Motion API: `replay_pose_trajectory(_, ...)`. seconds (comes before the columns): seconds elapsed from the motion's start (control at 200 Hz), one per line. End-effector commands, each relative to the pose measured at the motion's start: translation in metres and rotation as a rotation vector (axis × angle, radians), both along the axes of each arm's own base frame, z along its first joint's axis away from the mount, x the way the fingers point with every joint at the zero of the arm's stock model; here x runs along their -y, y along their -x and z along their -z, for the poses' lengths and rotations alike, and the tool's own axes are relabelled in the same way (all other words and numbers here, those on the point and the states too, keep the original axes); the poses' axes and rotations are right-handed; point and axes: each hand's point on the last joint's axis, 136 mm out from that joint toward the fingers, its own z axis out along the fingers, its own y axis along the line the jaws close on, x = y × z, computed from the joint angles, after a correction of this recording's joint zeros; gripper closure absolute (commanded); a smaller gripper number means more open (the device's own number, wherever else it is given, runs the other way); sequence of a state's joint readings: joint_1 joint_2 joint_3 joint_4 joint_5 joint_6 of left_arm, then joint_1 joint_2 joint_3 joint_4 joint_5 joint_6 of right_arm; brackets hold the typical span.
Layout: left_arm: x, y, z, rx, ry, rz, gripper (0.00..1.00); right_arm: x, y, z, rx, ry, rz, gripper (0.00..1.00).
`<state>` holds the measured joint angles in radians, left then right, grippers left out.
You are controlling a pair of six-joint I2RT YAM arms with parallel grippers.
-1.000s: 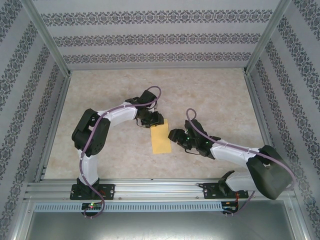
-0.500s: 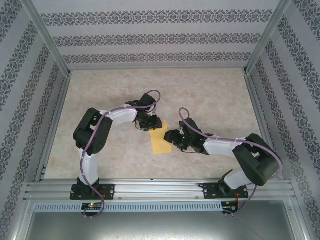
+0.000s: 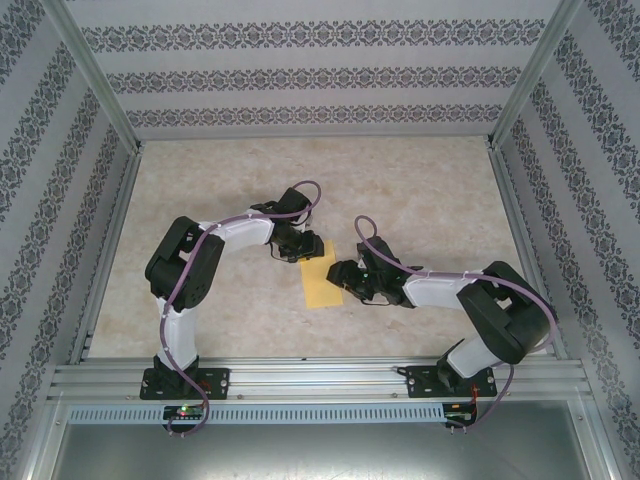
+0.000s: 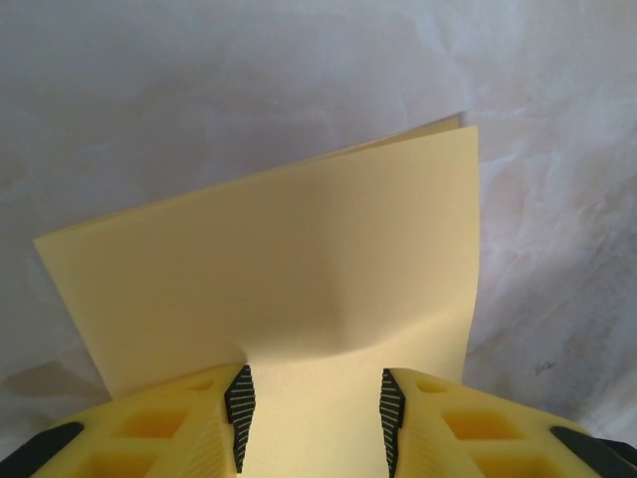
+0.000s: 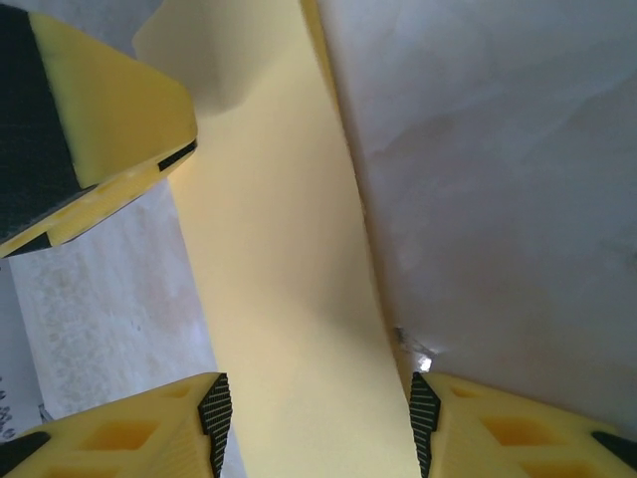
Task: Fold a paper plane with a square sheet of paper (pick it up from the middle)
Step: Third fold the triangle at the center of the table.
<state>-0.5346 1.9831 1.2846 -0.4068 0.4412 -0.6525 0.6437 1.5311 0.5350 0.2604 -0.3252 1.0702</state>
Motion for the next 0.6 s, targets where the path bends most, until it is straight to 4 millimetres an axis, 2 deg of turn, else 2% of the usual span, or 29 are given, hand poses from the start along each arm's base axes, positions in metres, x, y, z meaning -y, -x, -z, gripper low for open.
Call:
replay_pose_trajectory(0.0,-0.012,0.016,0.014,-0.053,-0.042,0.017,0.57,-0.017,-0.006,-0.014,0.031,-0.068,-0.035,0.48)
replay_pose_trajectory(0.36,-0.011,0.016,0.010,-0.047,-0.034,0.024,0.57,-0.017,-0.015,-0.023,0.058,-0.094,-0.036,0.46)
replay_pose_trajectory(0.595,-0.011,0.017,0.011,-0.050,-0.035,0.026,0.57,-0.021,-0.033,-0.031,0.079,-0.146,-0.052,0.45)
